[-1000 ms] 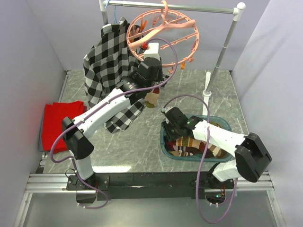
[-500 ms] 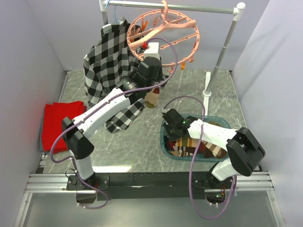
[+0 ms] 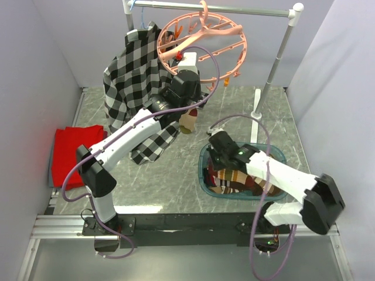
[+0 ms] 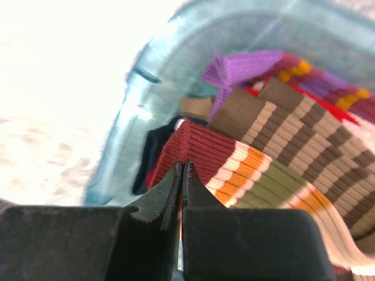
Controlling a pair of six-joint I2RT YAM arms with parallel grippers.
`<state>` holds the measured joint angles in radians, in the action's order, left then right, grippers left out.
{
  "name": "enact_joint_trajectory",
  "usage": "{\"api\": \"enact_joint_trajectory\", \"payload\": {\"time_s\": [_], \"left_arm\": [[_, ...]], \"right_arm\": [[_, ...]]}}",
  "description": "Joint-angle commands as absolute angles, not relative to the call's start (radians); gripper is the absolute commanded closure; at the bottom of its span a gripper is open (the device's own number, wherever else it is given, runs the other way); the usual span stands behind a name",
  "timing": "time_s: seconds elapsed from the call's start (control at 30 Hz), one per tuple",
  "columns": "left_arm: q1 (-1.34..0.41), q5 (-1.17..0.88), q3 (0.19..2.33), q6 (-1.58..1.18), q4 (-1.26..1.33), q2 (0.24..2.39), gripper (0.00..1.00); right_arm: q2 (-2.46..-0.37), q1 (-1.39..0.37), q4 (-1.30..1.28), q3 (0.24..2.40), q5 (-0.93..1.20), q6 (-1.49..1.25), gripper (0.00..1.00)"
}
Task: Clip the socks to the hanger
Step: Pick up the sock from the bin.
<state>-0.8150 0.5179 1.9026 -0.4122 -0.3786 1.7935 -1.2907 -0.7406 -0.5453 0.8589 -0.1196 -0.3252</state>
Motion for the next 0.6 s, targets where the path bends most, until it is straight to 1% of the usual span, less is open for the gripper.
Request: {"api": "enact_joint_trajectory", "payload": {"time_s": [0.0,0.33,0.47,0.57], "left_arm": [[-0.813,0.496,1.954,-0.419,-0.371,1.773,0.99],[-0.811,0.468,1.954,-0.439,-0.383,1.766,0.99],[-0.813,0.457,1.951,-0.446,-0.38,1.759,0.99],[-0.811,0.453,1.951,-0.448,-0.376,1.755,0.99]], "right_arm": [[-1.168,-0.709,-0.522,0.92,-0.065,-0.348,1.0],[-1.005,-0.615,-0.443,1.002,-0.008,-0.383,1.0],[-0.96,-0.552,-0.327,1.025,0.031,-0.423,1.0],[-0.977,-0.502,-0.25,1.043,0.077,-0.452,1.0]]}}
